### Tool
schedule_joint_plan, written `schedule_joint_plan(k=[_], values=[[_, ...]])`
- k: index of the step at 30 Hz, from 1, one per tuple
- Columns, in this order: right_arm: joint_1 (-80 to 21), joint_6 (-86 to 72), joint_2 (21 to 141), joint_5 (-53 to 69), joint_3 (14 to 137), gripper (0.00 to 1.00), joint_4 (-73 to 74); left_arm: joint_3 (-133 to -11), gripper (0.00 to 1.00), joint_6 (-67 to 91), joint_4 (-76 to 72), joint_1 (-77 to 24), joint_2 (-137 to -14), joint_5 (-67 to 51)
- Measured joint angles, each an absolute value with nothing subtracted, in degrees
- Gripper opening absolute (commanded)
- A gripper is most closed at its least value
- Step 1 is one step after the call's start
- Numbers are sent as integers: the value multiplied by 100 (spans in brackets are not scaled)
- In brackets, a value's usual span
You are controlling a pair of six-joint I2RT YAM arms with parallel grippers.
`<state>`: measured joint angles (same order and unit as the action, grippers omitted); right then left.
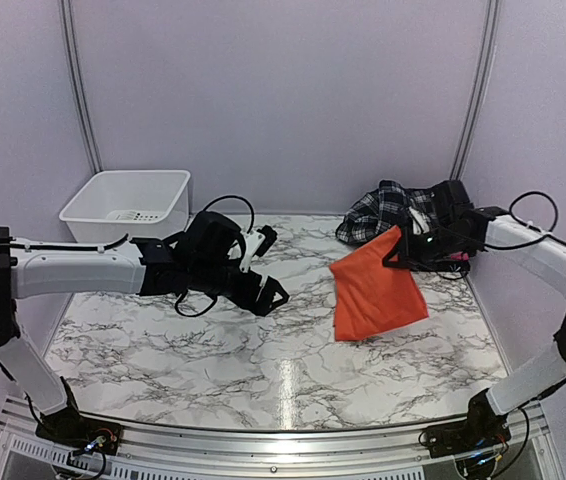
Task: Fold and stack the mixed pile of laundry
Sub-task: Turn over the square-folded T-shirt at the center of the board.
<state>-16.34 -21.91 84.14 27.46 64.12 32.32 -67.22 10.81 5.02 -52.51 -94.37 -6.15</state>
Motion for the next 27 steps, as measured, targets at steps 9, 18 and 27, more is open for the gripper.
schedule_joint_plan(k=[9, 18, 27], values=[[-1269, -1083, 7382, 296, 7658, 0, 5468, -6602, 99, 1396, 891, -5194, -9251, 250], [-2700, -1463, 8538, -362, 6960, 0, 5417, -6600, 99, 1678, 1406, -4952, -9203, 899], [-4504, -2204, 11253, 919, 8239, 45, 4438, -6106, 99, 2217, 1559, -4740, -8921, 899]])
